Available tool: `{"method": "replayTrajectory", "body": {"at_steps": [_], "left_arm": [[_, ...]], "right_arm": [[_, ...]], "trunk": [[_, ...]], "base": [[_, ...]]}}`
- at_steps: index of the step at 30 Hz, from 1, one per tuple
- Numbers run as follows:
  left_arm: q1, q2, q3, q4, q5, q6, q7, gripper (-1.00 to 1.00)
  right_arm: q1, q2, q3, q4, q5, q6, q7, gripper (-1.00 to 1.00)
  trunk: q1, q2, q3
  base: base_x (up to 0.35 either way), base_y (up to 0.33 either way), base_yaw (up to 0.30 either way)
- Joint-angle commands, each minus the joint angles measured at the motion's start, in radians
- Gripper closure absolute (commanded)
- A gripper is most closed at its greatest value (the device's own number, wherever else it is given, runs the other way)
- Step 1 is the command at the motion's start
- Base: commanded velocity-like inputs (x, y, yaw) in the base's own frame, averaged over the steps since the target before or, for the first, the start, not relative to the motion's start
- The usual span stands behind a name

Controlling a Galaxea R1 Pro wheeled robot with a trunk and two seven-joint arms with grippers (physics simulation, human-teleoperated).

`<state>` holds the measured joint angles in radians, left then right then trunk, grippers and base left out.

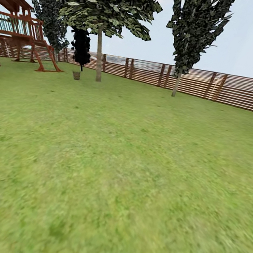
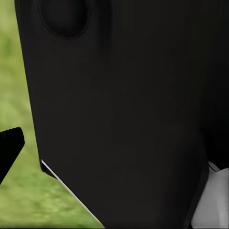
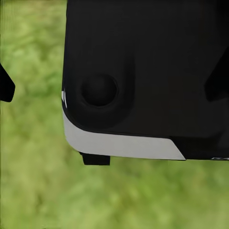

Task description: Take the three Easter eggs out of the wicker basket on the lawn in the garden, then place them on the lawn next to a single tree (choose any tree) so that all three eggs are next to the same tree and none are left in the basket.

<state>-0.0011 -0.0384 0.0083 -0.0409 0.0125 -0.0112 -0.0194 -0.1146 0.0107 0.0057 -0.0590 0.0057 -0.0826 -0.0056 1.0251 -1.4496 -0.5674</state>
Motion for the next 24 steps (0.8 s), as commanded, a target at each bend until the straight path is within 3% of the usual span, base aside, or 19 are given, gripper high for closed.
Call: {"method": "replayTrajectory", "body": {"at_steps": [1, 24], "left_arm": [[0.000, 0.000, 0.001, 0.000, 0.001, -0.001, -0.002, -1.00], [0.000, 0.000, 0.001, 0.000, 0.001, -0.001, -0.002, -1.00]], "right_arm": [[0.000, 0.000, 0.000, 0.001, 0.001, -0.003, -0.001, -1.00], [0.000, 0.000, 0.000, 0.001, 0.000, -0.003, -0.001, -1.00]], "trunk": [[0.000, 0.000, -0.002], [0.000, 0.000, -0.031]], "base": [[0.000, 0.000, 0.172], [0.000, 0.000, 0.175]]}}
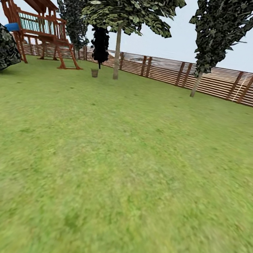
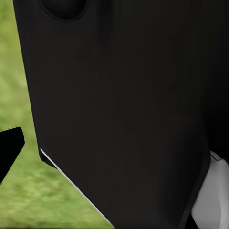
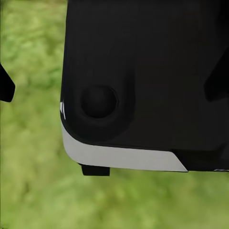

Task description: Take the three Easter eggs out of the wicker basket on the lawn in the garden, then place them on the lawn next to a single tree (choose any tree) so that all three eggs are next to the same tree and none are left in the basket.

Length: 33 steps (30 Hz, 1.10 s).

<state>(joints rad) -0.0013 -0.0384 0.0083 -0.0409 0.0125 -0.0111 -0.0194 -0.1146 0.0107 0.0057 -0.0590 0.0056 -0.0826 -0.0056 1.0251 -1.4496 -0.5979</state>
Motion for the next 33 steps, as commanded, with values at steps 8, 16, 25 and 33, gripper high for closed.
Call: {"method": "replayTrajectory", "body": {"at_steps": [8, 16, 25, 33], "left_arm": [[0.000, 0.000, 0.001, 0.000, 0.001, -0.001, -0.002, -1.00], [0.000, 0.000, 0.001, -0.001, 0.001, -0.001, -0.002, -1.00], [0.000, 0.000, 0.001, 0.000, 0.001, -0.001, -0.002, -1.00], [0.000, 0.000, 0.001, 0.000, 0.001, -0.001, -0.002, -1.00]], "right_arm": [[0.000, 0.000, 0.000, 0.001, 0.001, -0.003, -0.001, -1.00], [0.000, 0.000, 0.000, 0.001, 0.001, -0.003, -0.001, -1.00], [0.000, 0.000, 0.000, 0.001, 0.002, -0.003, -0.001, -1.00], [0.000, 0.000, 0.000, 0.001, 0.001, -0.003, -0.001, -1.00]], "trunk": [[0.000, 0.000, -0.011], [0.000, 0.000, -0.021], [0.000, 0.000, -0.032], [0.000, 0.000, -0.038]], "base": [[0.000, 0.000, 0.194], [0.000, 0.000, 0.195], [0.000, 0.000, 0.195], [0.000, 0.000, 0.118]]}}
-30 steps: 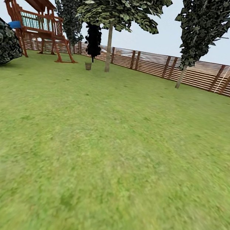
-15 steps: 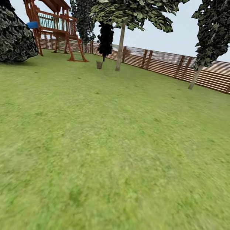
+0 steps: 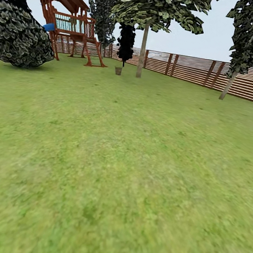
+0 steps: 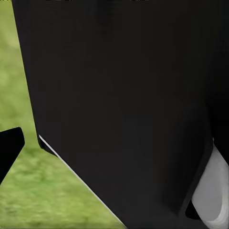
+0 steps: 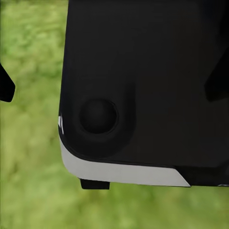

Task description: Take the three Easter eggs out of the wicker basket on the lawn in the garden, then place them on the lawn next to a single tree (choose any tree) so that all three eggs are next to the same tree and none are left in the basket.

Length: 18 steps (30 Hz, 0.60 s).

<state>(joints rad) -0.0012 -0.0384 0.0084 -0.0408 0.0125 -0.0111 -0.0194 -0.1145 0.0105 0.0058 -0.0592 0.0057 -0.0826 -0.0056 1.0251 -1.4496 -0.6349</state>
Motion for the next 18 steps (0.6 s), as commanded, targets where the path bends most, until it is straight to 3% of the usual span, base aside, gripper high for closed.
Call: {"method": "replayTrajectory", "body": {"at_steps": [1, 5, 14, 18], "left_arm": [[0.000, 0.000, 0.001, 0.000, 0.001, -0.001, -0.002, -1.00], [0.000, 0.000, 0.001, -0.001, 0.001, -0.001, -0.002, -1.00], [0.000, 0.000, 0.001, 0.000, 0.001, -0.001, -0.002, -1.00], [0.000, 0.000, 0.001, 0.000, 0.001, -0.001, -0.002, -1.00]], "right_arm": [[-0.001, 0.000, 0.000, 0.001, 0.001, -0.003, -0.001, -1.00], [-0.001, 0.000, 0.000, 0.001, 0.000, -0.003, -0.001, -1.00], [-0.001, 0.000, 0.000, 0.001, 0.000, -0.003, -0.001, -1.00], [-0.001, -0.004, 0.002, 0.001, 0.000, -0.003, -0.001, -1.00]], "trunk": [[0.000, 0.000, -0.001], [0.000, 0.000, -0.001], [0.000, 0.000, -0.001], [0.000, 0.000, -0.001]], "base": [[0.000, 0.000, 0.011], [0.000, 0.000, 0.159], [0.000, 0.000, 0.279], [0.000, 0.000, 0.095]]}}
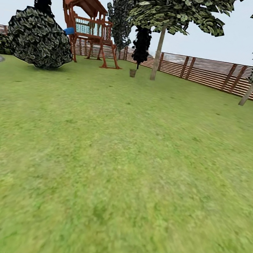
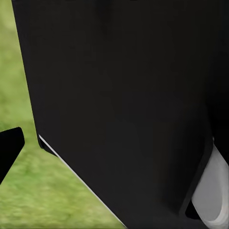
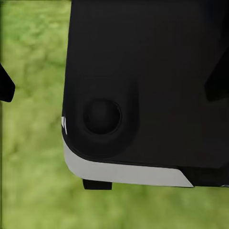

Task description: Take the three Easter eggs out of the wicker basket on the lawn in the garden, then place them on the lawn next to a single tree (choose any tree) so that all three eggs are next to the same tree and none are left in the basket.

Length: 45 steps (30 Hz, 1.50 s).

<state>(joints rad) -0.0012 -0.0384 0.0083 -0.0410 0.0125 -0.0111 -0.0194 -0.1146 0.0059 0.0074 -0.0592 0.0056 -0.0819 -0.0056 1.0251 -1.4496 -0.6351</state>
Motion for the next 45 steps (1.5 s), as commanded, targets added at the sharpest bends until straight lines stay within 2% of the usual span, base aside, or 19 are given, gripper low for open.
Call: {"method": "replayTrajectory", "body": {"at_steps": [1, 9, 22, 28, 45], "left_arm": [[0.000, 0.000, 0.001, 0.000, 0.001, -0.001, -0.002, -1.00], [0.000, 0.000, 0.001, 0.000, 0.001, -0.001, -0.002, -1.00], [0.000, 0.000, 0.001, 0.000, 0.001, -0.001, -0.002, -1.00], [0.000, 0.000, 0.001, 0.000, 0.001, -0.001, -0.002, -1.00], [0.000, 0.000, 0.001, 0.000, 0.001, -0.001, -0.002, -1.00]], "right_arm": [[0.000, 0.000, 0.001, 0.000, 0.001, -0.003, 0.000, -1.00], [0.000, -0.007, 0.015, -0.008, 0.005, -0.003, 0.005, -1.00], [0.000, -0.007, 0.008, -0.010, -0.002, 0.000, 0.007, -1.00], [0.000, 0.001, 0.011, -0.010, 0.000, -0.004, 0.007, -1.00], [0.000, 0.001, 0.016, -0.008, 0.006, -0.003, 0.006, -1.00]], "trunk": [[0.000, 0.000, -0.001], [0.000, 0.000, -0.001], [0.000, 0.000, -0.001], [0.000, 0.000, 0.002], [0.000, 0.000, 0.006]], "base": [[0.000, 0.000, 0.020], [0.000, 0.000, 0.004], [0.000, 0.000, 0.000], [0.000, 0.000, 0.000], [0.000, 0.000, 0.000]]}}
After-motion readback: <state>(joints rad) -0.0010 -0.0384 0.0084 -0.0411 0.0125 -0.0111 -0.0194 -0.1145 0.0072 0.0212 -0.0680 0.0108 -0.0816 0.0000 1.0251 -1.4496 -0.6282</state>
